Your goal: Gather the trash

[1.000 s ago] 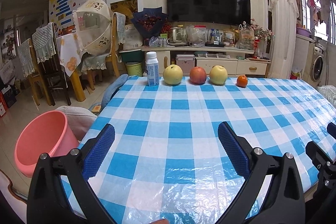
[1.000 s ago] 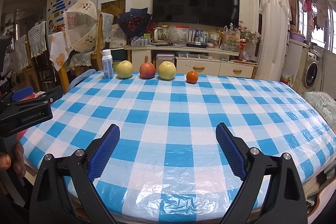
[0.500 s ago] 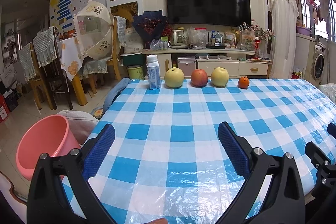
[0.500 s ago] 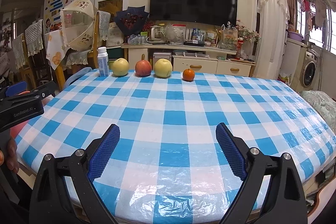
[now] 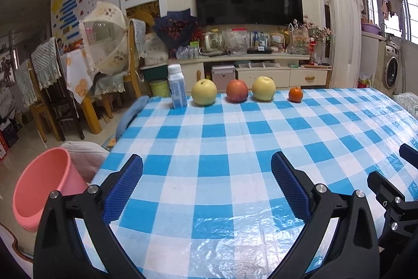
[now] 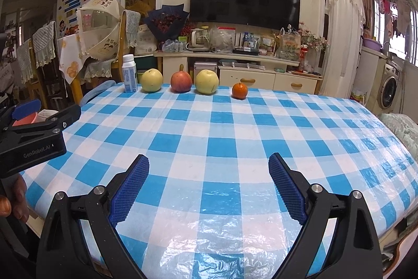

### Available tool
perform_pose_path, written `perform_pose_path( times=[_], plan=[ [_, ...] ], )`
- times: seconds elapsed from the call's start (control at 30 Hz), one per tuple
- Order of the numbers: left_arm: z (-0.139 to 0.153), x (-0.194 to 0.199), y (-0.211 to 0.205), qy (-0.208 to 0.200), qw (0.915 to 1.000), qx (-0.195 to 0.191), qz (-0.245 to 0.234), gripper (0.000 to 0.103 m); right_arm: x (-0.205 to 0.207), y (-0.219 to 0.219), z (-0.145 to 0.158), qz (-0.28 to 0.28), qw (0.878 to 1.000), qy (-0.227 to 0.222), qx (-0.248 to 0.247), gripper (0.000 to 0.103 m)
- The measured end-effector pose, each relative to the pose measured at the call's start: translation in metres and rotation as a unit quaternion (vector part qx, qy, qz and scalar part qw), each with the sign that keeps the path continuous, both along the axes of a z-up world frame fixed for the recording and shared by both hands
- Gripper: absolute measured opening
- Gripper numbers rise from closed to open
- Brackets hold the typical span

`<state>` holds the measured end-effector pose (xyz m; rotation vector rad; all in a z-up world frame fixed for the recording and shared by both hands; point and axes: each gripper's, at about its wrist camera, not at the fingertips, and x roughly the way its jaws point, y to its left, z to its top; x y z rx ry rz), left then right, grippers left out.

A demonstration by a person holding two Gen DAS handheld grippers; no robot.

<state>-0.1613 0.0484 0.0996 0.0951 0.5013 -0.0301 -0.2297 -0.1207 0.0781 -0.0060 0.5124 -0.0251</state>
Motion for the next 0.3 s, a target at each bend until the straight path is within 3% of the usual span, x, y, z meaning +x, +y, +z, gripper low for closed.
perform_pose_path(
  times=[0.2,0.3],
  plan=[
    [-0.025,0.046,-0.004,0.084,0.9958,-0.032,0.016,0.099,0.036,-0.015,-0.012,0.000,0.999,0.040,0.035,0.094],
    [-0.042,0.072,-0.013,0.121,0.9916,-0.037,0.023,0.099,0.067,-0.027,-0.026,-0.009,0.995,0.084,0.061,0.094]
  ],
)
